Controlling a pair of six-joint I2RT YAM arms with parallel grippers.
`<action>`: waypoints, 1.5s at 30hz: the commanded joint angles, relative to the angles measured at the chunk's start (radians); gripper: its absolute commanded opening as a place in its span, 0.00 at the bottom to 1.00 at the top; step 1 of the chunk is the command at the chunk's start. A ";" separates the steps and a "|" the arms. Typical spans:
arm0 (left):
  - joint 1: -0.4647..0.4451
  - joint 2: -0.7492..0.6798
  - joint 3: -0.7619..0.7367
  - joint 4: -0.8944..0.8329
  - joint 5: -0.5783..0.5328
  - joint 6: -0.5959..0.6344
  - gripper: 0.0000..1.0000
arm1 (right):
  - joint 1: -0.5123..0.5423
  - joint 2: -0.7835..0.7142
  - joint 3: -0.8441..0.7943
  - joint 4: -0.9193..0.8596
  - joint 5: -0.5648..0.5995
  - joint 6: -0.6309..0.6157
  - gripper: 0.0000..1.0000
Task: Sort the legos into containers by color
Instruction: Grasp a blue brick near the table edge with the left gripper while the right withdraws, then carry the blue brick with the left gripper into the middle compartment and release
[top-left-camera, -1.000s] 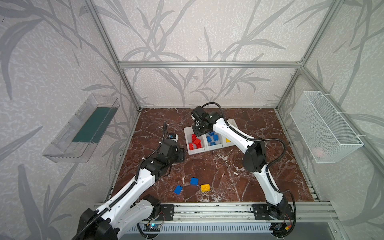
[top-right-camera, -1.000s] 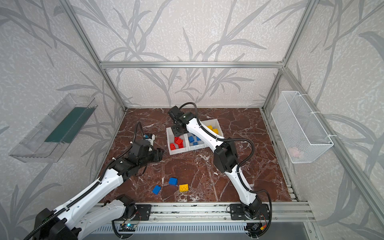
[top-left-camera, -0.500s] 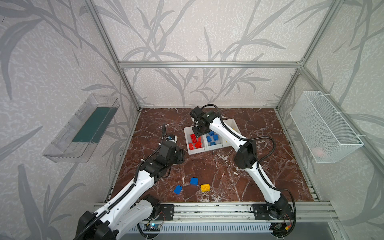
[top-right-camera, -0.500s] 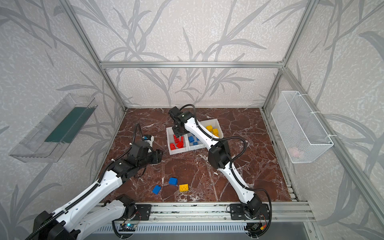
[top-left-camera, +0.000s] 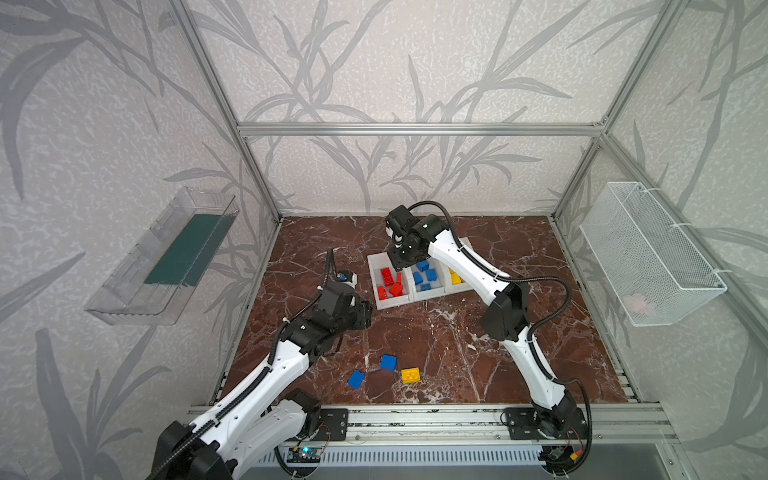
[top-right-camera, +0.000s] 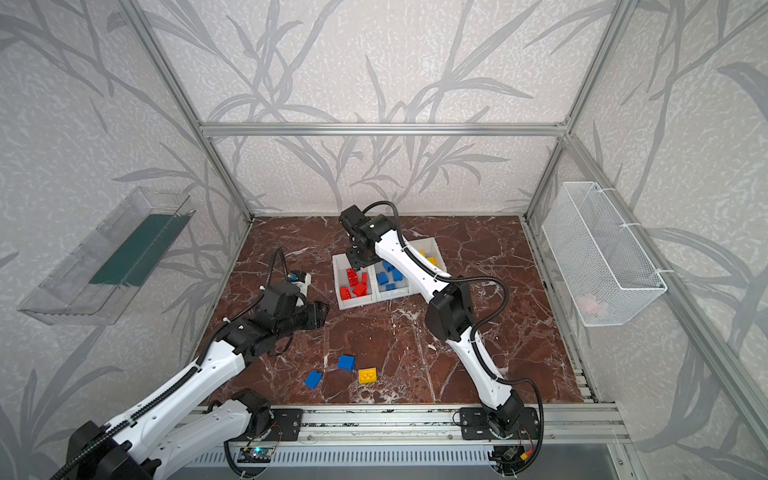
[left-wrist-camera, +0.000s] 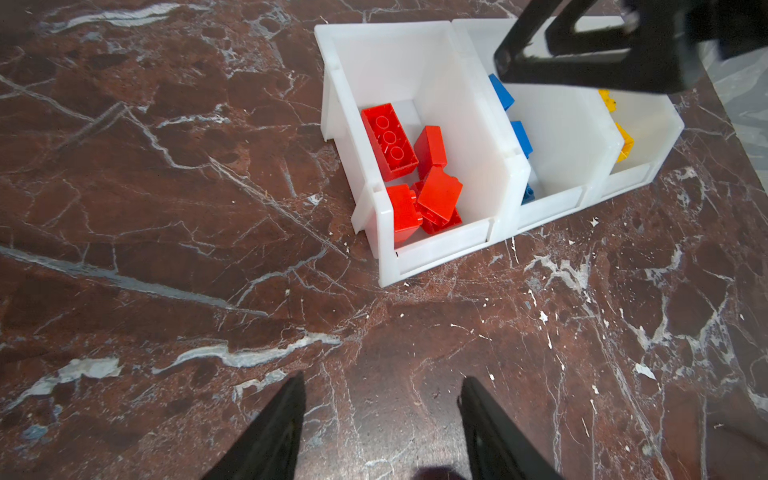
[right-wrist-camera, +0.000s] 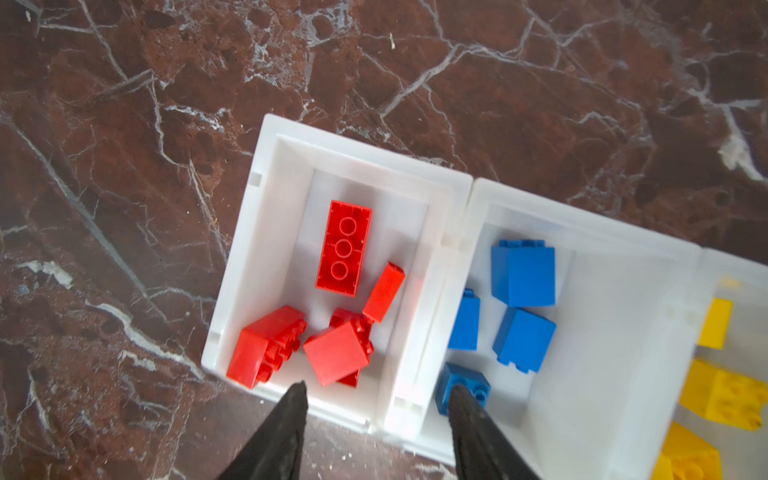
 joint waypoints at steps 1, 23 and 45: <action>-0.049 -0.002 -0.027 -0.059 0.009 -0.005 0.63 | -0.002 -0.152 -0.163 0.073 0.001 0.017 0.56; -0.343 0.192 -0.053 -0.070 0.046 -0.098 0.69 | -0.096 -0.870 -1.145 0.433 0.028 0.198 0.59; -0.417 0.388 0.014 -0.097 0.049 -0.145 0.61 | -0.099 -0.955 -1.252 0.440 0.019 0.233 0.59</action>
